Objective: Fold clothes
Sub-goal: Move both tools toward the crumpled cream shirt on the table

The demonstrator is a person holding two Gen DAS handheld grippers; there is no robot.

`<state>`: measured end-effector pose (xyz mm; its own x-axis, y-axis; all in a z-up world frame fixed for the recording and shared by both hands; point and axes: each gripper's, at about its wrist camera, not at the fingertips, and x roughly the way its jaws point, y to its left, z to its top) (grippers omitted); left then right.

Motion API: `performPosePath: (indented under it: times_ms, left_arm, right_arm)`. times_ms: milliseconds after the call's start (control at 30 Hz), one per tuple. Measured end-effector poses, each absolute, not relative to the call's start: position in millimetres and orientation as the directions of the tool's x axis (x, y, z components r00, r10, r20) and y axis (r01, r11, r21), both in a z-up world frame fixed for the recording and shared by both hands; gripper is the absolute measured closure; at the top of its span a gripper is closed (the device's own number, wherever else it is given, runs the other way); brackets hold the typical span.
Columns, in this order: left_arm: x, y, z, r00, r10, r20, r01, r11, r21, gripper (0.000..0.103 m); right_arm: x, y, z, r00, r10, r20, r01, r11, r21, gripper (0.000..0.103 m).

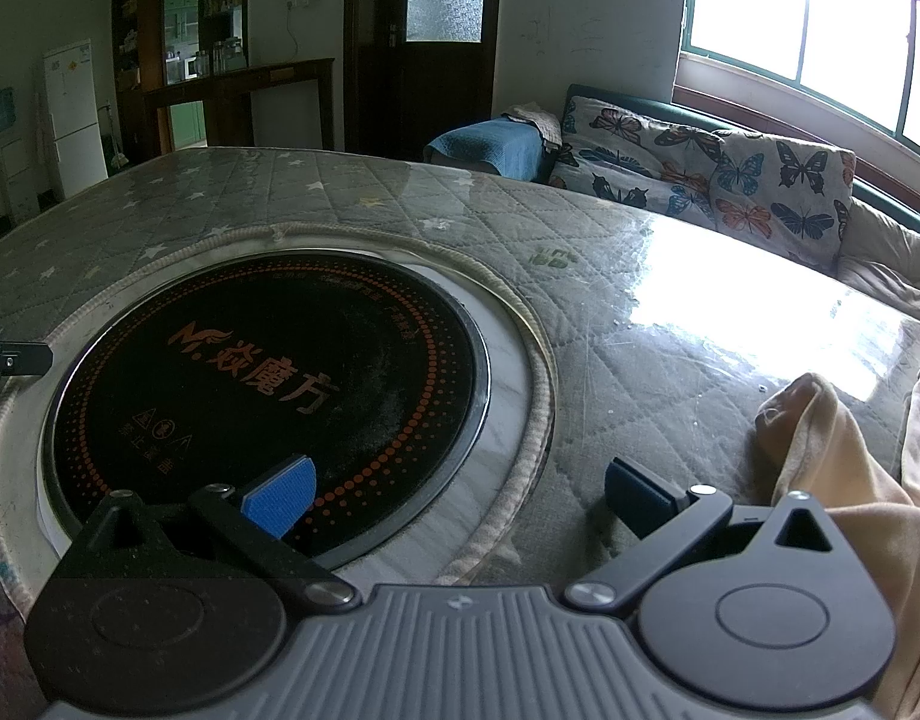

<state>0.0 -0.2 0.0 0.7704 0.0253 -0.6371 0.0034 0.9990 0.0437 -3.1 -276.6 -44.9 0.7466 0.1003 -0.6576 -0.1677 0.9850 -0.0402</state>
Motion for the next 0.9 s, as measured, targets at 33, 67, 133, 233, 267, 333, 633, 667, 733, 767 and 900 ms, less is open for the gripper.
performPosePath:
  times_ms: [33,67,133,233,267,333,633,667,733,767,900]
  left_arm:
    - [0.0,-0.5,0.0,0.771,0.027,-0.637,0.003,0.999,0.046,0.0]
    - [0.1,-0.8,-0.1,0.771,0.028,-0.636,0.003,0.999,0.048,0.0]
    - [0.1,-1.5,-0.1,0.772,0.031,-0.635,0.003,0.999,0.052,0.0]
    - [1.8,-2.1,-3.1,0.771,0.031,-0.636,0.003,0.999,0.053,0.0]
    - [1.4,-3.1,-3.7,0.771,0.031,-0.636,0.003,0.999,0.053,0.0]
    - [1.2,-4.6,-2.5,0.771,0.032,-0.636,0.003,0.999,0.054,0.0]
    - [2.2,-6.5,3.0,0.761,0.058,-0.646,-0.033,0.998,0.051,0.0]
    - [1.5,-7.0,4.0,0.759,0.063,-0.648,-0.039,0.998,0.051,0.0]
    - [0.2,-9.7,6.8,0.753,0.052,-0.656,-0.031,0.999,0.043,0.0]
    - [-0.7,-11.9,7.6,0.753,0.043,-0.657,-0.022,0.999,0.04,0.0]
    - [-8.7,-27.8,15.7,0.763,0.019,-0.647,0.02,0.998,0.053,0.0]
  right_arm:
    - [-3.1,-276.5,-44.9,0.747,0.1,-0.658,-0.168,0.985,-0.041,0.0]
    - [-3.0,-276.5,-44.9,0.747,0.1,-0.657,-0.168,0.985,-0.041,0.0]
    - [-2.9,-276.3,-44.8,0.747,0.099,-0.657,-0.168,0.985,-0.042,0.0]
    - [-3.1,-274.9,-44.9,0.747,0.099,-0.657,-0.167,0.985,-0.042,0.0]
    - [-3.1,-274.2,-45.1,0.747,0.099,-0.657,-0.167,0.985,-0.042,0.0]
    - [-2.7,-274.7,-44.8,0.747,0.099,-0.658,-0.167,0.985,-0.042,0.0]
    - [-2.2,-275.3,-45.3,0.747,0.1,-0.657,-0.167,0.985,-0.04,0.0]
    - [-2.1,-275.6,-45.3,0.747,0.101,-0.658,-0.167,0.985,-0.039,0.0]
    - [-2.2,-275.9,-45.3,0.746,0.101,-0.658,-0.167,0.985,-0.038,0.0]
    - [-2.3,-276.0,-45.3,0.746,0.101,-0.658,-0.167,0.985,-0.038,0.0]
    - [-1.8,-276.6,-45.2,0.746,0.102,-0.659,-0.167,0.985,-0.037,0.0]
